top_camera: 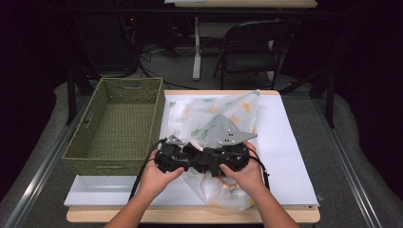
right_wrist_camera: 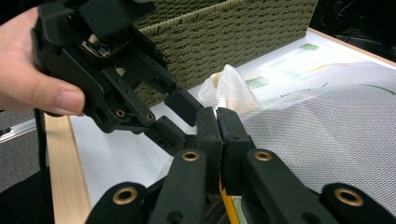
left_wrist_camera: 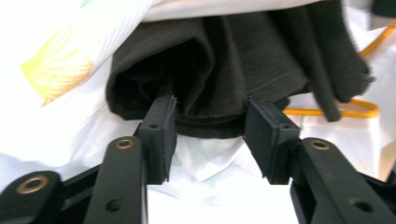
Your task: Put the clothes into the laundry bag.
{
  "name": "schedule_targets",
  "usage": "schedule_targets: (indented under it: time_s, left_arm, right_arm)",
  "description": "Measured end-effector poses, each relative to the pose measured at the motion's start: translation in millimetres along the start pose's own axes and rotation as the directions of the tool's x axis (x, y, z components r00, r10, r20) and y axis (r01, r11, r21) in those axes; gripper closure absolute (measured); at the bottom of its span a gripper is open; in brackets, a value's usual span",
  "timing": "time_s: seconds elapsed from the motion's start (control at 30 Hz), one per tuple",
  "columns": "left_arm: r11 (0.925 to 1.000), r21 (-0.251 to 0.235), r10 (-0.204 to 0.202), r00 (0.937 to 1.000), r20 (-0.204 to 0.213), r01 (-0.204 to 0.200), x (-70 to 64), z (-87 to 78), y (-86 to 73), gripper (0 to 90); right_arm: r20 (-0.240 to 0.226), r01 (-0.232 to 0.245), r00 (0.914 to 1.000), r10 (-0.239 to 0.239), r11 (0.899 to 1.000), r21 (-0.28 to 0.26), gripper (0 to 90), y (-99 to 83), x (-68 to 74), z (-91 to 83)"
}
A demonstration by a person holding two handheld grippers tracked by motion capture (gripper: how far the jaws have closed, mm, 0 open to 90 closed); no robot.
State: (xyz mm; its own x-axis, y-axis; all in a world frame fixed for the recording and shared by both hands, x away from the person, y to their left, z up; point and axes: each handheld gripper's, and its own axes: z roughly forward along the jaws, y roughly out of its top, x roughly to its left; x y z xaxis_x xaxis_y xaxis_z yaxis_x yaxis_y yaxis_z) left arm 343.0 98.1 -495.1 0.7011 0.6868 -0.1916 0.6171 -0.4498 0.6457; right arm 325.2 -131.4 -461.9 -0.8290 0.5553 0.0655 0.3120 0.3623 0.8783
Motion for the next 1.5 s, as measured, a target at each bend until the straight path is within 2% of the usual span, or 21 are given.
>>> schedule_targets:
  time_s: [0.03,0.13,0.17,0.23,0.33,0.43,0.5,0.57,0.63,0.67,0.7,0.73,0.8,1.17,1.2,1.27,1.5]
  left_arm:
    - [0.9999,-0.002,-0.014,0.9999,0.002,0.014,1.1,2.1,-1.0,50.5]
    - [0.9999,0.007,-0.012,0.9999,-0.004,0.012,2.8,7.2,-1.7,49.1]
    - [0.9999,0.012,-0.009,0.9996,0.025,0.008,2.2,11.6,-1.0,48.8]
    - [0.9999,0.013,-0.002,0.9994,0.034,0.001,0.5,14.5,-0.2,48.1]
    - [0.9995,0.026,0.019,0.9992,0.035,-0.02,-4.3,20.8,2.0,47.5]
    - [0.9996,0.023,0.018,0.9995,0.027,-0.018,-6.1,27.5,4.2,47.6]
    - [0.9998,0.017,0.001,0.9993,0.038,-0.002,-4.5,30.9,4.6,52.4]
    - [0.9999,0.012,-0.002,0.9984,0.056,0.002,-3.9,33.5,4.7,61.6]
    - [0.9999,0.009,0.006,0.9988,0.048,-0.007,-4.5,34.3,4.9,71.3]
    - [0.9999,0.004,0.016,0.9985,0.053,-0.016,-5.0,34.3,5.3,71.3]
    - [0.9998,-0.014,0.018,0.999,0.04,-0.017,-7.4,34.6,5.9,80.0]
    - [0.9995,-0.017,0.027,0.999,0.036,-0.026,-7.8,34.3,6.6,82.3]
    - [0.9992,-0.023,0.034,0.999,0.029,-0.033,-8.5,33.5,7.5,83.8]
    - [0.9995,-0.031,-0.006,0.9995,0.033,0.007,-5.5,36.8,15.7,84.8]
    - [0.9997,-0.024,0.003,0.9994,0.033,-0.002,-4.4,37.0,17.3,84.9]
    - [0.9996,-0.027,-0.009,0.9995,0.03,0.009,-4.9,38.8,20.1,84.9]
    - [0.9996,-0.025,-0.009,0.9995,0.03,0.01,-4.6,39.6,21.5,84.9]
  right_arm:
    - [0.0,0.001,1.0,-0.001,1.0,0.003,88.8,0.0,0.6,0.3]
    - [-0.001,0.002,1.0,-0.002,1.0,0.003,88.8,0.0,0.9,0.3]
    - [-0.002,0.001,1.0,-0.001,1.0,0.002,88.8,-0.1,0.8,0.4]
    - [-0.004,0.001,1.0,-0.001,1.0,0.002,88.8,-0.4,0.6,0.8]
    - [-0.004,0.002,1.0,-0.002,1.0,0.003,88.8,-0.7,0.6,0.7]
    - [-0.004,0.0,1.0,0.0,1.0,0.004,88.8,-0.8,0.6,0.6]
    - [-0.004,-0.004,1.0,0.004,1.0,0.006,88.8,-1.0,0.8,0.5]
    - [-0.003,-0.001,1.0,0.001,1.0,0.008,88.8,-1.2,0.9,0.7]
    - [-0.004,-0.001,1.0,0.001,1.0,0.008,88.8,-1.2,1.0,0.7]
    - [-0.004,-0.001,1.0,0.001,1.0,0.008,88.8,-1.2,1.0,0.7]
    - [-0.005,-0.001,1.0,0.001,1.0,0.007,88.8,-1.2,1.1,0.5]
    - [-0.005,-0.001,1.0,0.001,1.0,0.006,88.8,-1.2,1.2,0.4]
    - [-0.005,-0.001,1.0,0.001,1.0,0.006,88.8,-1.1,1.5,0.2]
    - [-0.005,0.0,1.0,0.0,1.0,0.008,88.8,-1.3,2.0,-0.4]
    - [-0.005,-0.001,1.0,0.001,1.0,0.007,88.8,-1.3,2.0,-0.5]
    - [-0.005,-0.002,1.0,0.002,1.0,0.006,88.8,-1.5,1.8,-1.1]
    - [-0.005,-0.001,1.0,0.001,1.0,0.006,88.8,-1.6,1.2,-2.0]
